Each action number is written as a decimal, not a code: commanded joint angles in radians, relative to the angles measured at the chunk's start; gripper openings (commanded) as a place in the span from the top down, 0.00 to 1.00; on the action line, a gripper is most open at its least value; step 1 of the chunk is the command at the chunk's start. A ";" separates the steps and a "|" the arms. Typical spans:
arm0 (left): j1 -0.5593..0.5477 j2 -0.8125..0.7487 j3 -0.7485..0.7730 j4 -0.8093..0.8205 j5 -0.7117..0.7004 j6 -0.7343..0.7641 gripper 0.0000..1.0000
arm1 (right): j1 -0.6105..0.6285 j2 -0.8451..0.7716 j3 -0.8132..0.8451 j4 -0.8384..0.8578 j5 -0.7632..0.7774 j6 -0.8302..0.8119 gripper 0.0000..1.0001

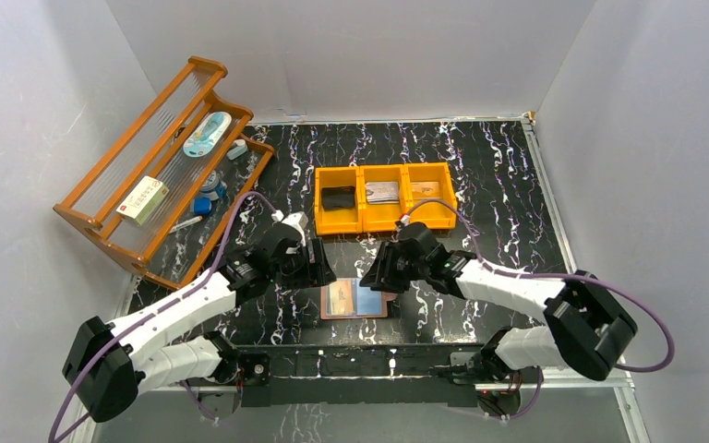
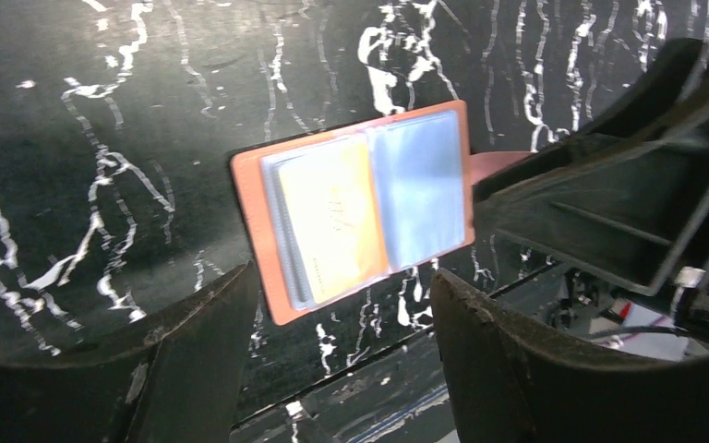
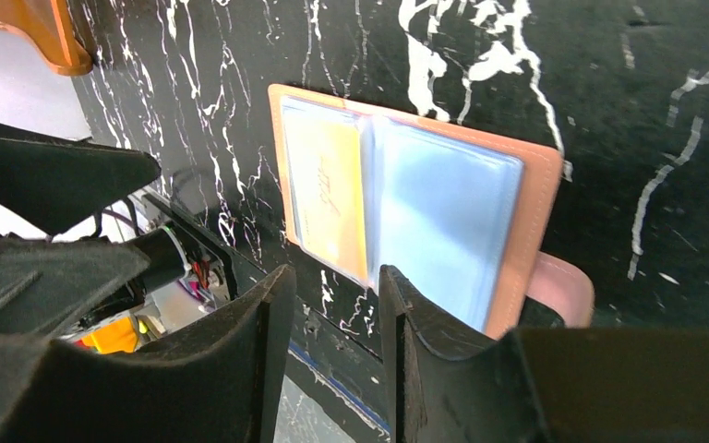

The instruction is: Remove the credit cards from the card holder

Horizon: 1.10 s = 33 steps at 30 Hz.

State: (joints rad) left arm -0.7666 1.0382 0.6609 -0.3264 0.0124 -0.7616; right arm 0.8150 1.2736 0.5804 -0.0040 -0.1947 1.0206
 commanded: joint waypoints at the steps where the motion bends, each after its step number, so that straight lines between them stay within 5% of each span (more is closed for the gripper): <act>1: 0.006 0.026 -0.012 0.100 0.105 -0.013 0.35 | 0.038 0.055 0.080 0.059 0.003 -0.016 0.54; 9: 0.007 0.078 -0.033 0.110 0.117 -0.020 0.37 | 0.067 0.159 0.084 0.098 -0.024 -0.005 0.56; 17: 0.007 0.159 -0.050 0.173 0.169 -0.006 0.51 | 0.090 0.237 0.100 0.129 -0.067 -0.014 0.59; 33: 0.007 0.241 0.003 0.149 0.196 0.080 0.56 | 0.105 0.294 0.134 0.057 -0.004 0.009 0.59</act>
State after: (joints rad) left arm -0.7647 1.2755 0.6312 -0.1715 0.1730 -0.7139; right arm 0.9161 1.5234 0.6971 0.0616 -0.2142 1.0218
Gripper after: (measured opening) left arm 0.446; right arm 0.413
